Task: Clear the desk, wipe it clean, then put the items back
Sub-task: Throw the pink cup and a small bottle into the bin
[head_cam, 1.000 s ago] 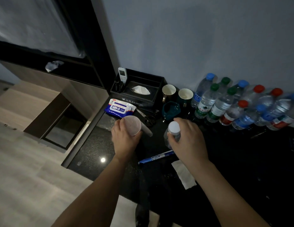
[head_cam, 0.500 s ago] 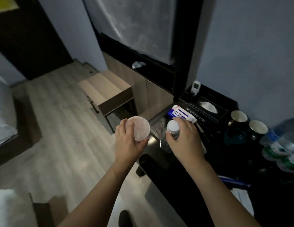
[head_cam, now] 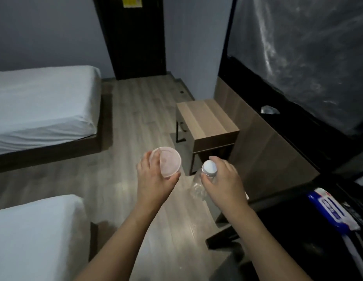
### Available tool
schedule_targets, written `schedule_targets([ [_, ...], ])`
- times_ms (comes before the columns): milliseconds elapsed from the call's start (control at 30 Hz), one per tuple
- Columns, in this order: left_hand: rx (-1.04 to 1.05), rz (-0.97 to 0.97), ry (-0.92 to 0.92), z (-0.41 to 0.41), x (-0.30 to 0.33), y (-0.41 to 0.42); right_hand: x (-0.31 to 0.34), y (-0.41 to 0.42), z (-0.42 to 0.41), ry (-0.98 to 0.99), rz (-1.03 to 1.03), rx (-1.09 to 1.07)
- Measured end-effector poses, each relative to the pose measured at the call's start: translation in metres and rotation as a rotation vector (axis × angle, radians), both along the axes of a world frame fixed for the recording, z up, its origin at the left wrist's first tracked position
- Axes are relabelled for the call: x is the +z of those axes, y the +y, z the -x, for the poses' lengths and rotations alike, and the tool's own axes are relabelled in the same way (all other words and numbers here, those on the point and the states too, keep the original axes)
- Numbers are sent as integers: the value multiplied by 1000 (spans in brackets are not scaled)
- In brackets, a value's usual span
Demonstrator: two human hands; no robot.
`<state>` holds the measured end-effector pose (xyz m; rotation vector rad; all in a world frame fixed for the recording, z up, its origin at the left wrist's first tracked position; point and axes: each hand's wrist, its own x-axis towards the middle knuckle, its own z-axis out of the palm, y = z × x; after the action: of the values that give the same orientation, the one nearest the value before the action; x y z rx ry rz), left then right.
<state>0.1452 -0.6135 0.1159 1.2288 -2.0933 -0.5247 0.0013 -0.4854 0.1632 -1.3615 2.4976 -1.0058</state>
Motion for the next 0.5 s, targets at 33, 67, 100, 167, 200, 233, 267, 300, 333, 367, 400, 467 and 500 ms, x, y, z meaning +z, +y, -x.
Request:
schedule_targets([
  [33, 20, -14, 12, -10, -1, -15, -1, -18, -5, -8, -7, 20],
  [67, 39, -25, 18, -18, -1, -30, -2, -35, -9, -16, -15, 36],
  [100, 60, -37, 18, -23, -3, -45, -3, -53, -12, -29, -20, 48],
  [167, 93, -52, 7, -29, -7, -74, -7, -88, -14, -64, -20, 69],
  [200, 104, -56, 1, -29, -10, -88, -10, -105, -12, -74, -23, 75],
  [233, 113, -63, -1, -29, -13, -102, -12, -123, -10, -77, -27, 78],
  [267, 115, -72, 4, -27, -15, -116, -15, -141, -7, -81, -29, 81],
  [300, 114, -79, 11, -24, -18, -131, -18, -160, -2, -92, -23, 86],
  [333, 110, -83, 13, -20, -21, -147, -21, -179, 3, -106, -12, 89],
  [367, 106, -81, 7, -16, -23, -165, -24, -198, 10, -115, 2, 91],
  [400, 102, -73, -4, -11, -23, -183, -27, -217, 18, -119, 14, 92],
  [467, 97, -57, -22, 0, -19, -221, -28, -254, 37, -139, 23, 85],
  [500, 92, -53, -32, 6, -15, -239, -27, -270, 46, -155, 23, 74],
])
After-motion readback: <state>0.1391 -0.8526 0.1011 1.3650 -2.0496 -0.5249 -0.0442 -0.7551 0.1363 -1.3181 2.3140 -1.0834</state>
